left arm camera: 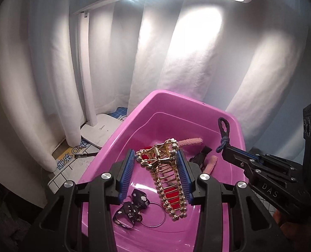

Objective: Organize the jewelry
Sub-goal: 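Lift the hair claw and hair tie and carry both over the pink tub, then open both grippers to drop the hair claw and hair tie into the tub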

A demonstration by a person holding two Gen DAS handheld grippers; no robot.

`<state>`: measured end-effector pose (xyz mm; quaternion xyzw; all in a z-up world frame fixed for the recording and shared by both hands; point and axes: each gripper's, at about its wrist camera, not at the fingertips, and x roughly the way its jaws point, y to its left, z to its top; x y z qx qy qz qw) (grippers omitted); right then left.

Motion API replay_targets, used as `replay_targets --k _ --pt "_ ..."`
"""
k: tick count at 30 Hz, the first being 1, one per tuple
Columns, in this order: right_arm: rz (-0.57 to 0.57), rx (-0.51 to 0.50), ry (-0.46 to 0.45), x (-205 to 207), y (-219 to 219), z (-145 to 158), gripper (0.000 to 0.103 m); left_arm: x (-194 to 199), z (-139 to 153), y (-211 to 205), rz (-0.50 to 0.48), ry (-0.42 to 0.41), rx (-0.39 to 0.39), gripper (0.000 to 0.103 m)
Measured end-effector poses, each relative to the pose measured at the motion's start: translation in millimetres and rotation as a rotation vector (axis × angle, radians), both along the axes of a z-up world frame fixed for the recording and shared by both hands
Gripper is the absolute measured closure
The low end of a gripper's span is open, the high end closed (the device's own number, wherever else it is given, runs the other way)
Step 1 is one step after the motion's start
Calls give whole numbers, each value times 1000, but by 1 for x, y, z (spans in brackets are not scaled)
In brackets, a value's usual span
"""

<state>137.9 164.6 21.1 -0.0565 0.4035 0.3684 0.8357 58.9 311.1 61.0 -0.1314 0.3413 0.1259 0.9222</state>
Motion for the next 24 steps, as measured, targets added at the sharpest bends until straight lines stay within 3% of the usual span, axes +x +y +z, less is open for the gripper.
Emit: replay_targets --k 13,24 --pt "4 -159 137 34 29 -40 93 25 -44 20 27 155 -86 63" --pt "3 -225 184 49 38 -55 93 42 -65 24 27 268 -129 63"
